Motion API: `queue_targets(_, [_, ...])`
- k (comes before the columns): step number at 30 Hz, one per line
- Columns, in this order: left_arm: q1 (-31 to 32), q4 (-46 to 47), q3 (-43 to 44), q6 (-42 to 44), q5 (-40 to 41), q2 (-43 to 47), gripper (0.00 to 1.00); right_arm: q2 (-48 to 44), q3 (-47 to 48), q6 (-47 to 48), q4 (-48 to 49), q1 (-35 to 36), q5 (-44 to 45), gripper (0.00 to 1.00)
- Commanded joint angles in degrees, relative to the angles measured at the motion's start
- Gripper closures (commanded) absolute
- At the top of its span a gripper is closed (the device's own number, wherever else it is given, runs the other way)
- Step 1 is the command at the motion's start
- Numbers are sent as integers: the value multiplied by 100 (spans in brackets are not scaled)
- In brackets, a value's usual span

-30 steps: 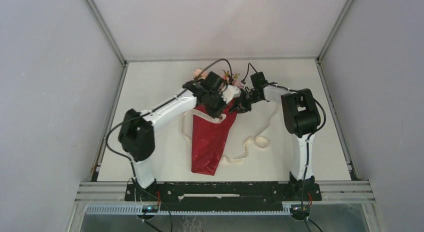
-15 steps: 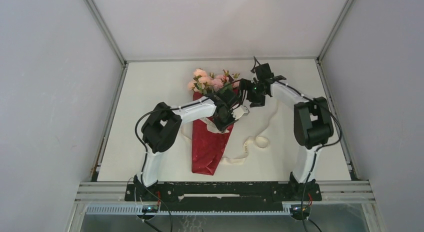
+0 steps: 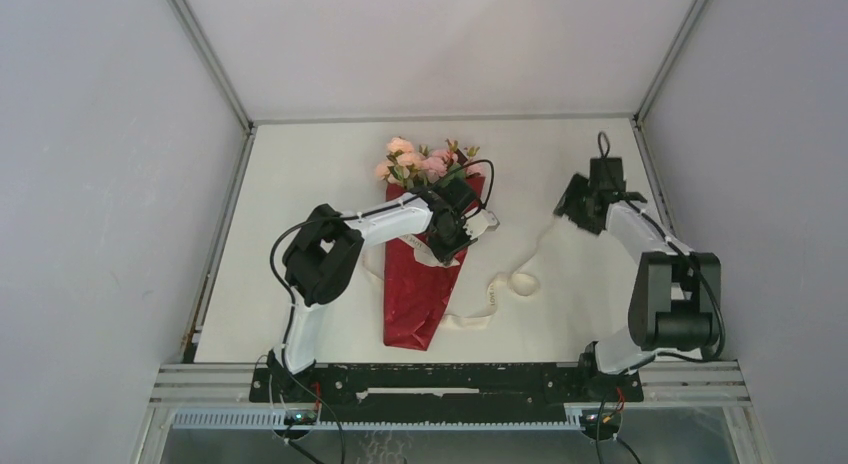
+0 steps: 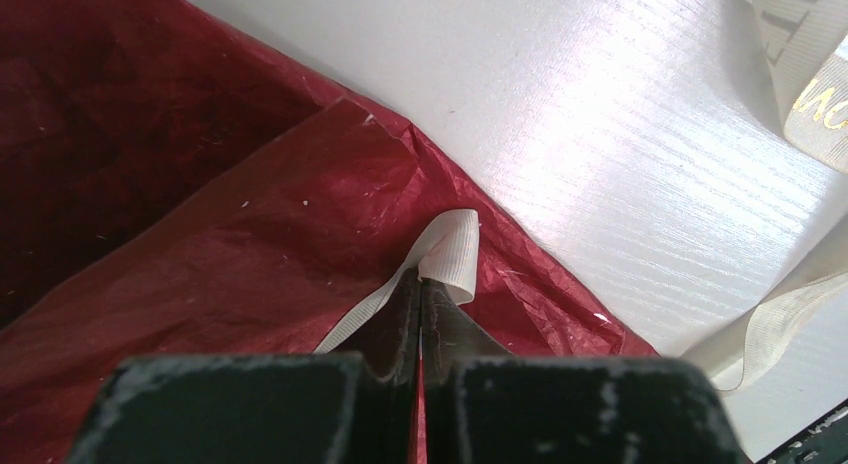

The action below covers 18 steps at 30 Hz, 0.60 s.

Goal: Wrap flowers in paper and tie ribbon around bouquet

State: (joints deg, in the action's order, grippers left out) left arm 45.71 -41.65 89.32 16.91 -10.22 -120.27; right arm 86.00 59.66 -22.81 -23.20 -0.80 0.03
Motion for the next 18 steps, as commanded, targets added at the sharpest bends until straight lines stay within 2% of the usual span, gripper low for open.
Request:
queue_targets(1, [-22,150,-176,5,9,21,100,182,-692,-339,297,487,-681,27])
queue_targets(4, [-19,156,-196,12,23,17,100,405,-692,-383,266,836,-376,25])
queue_targets(8, [-32,154,-216,-20,13,35,100,911,-692,-477,377,822,-293,27])
queue_targets(9, [-22,156,-221,-21,-3,56,100,1051,-680,-468,383,771,-290,31])
queue_targets(12, [-25,185,-244,-12,22,88,100,1133,-616,-286,312,612,-394,71])
queue_targets(14, [-25,190,-224,4,68,60,100,963,-434,-89,82,459,-450,93])
queue_targets(15, [-27,190,-196,-7,79,38,100,838,-272,26,-100,371,-439,100])
queue_targets(18, [-25,179,-121,-28,69,-15,100,296,307,371,-723,56,-325,100])
